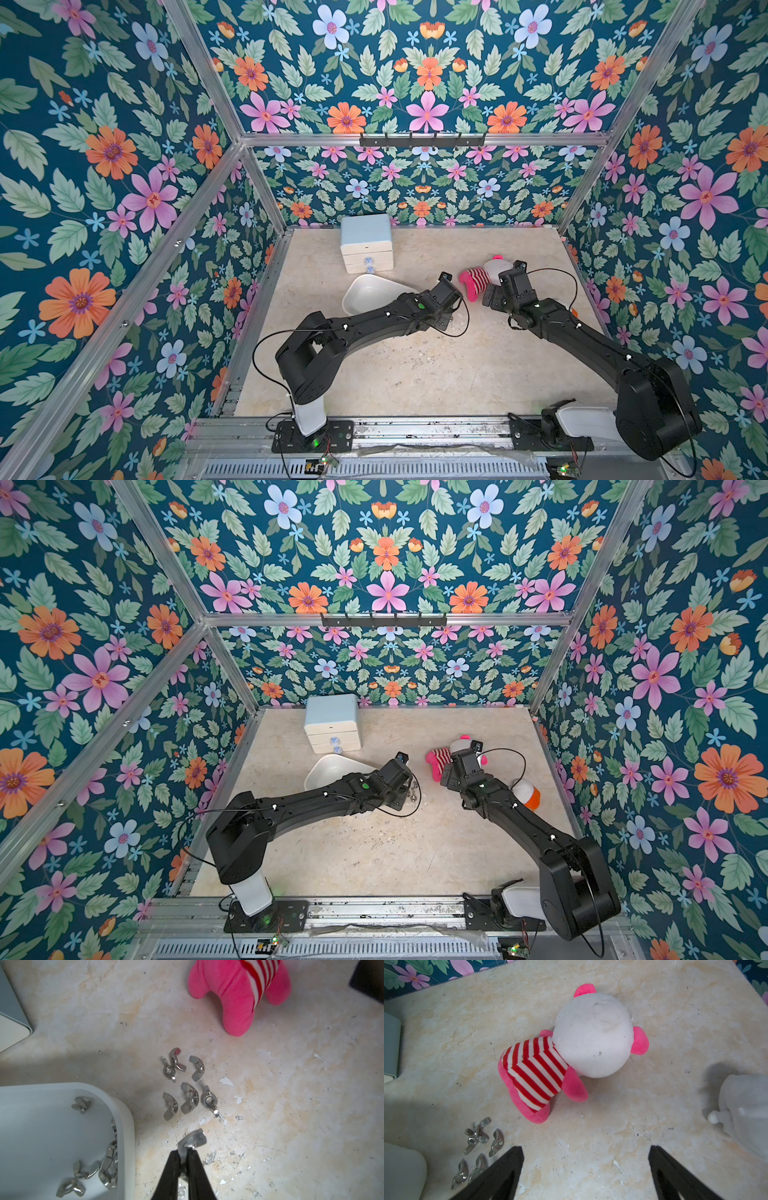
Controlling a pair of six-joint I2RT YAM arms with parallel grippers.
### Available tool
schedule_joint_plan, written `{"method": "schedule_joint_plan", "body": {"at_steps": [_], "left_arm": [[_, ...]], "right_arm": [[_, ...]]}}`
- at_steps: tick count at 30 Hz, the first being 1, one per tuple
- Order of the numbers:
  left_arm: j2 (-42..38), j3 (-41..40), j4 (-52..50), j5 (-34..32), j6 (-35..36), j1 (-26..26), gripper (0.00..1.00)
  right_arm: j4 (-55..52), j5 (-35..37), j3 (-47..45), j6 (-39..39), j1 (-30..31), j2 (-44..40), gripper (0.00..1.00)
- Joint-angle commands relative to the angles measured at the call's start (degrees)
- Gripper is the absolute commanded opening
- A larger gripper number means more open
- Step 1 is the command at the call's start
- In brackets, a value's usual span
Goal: Take out the wing nut from the storage box
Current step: Place the wing nut at the center of the board.
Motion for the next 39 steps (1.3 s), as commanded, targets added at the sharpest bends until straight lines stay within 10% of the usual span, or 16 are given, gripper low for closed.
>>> {"method": "schedule_joint_plan", "body": {"at_steps": [1,39], "left_arm": [[1.1,0.2,-0.7,0.6,-1.4,-0.4,0.14],[8.1,-1.1,-0.7,-0.6,-4.8,-0.1,0.13]], "right_arm": [[0.5,0.4,0.5,0.1,0.0,0.4,0.99],[1.7,-0.3,-0.8,0.1,0.0,0.7,0.99]]}}
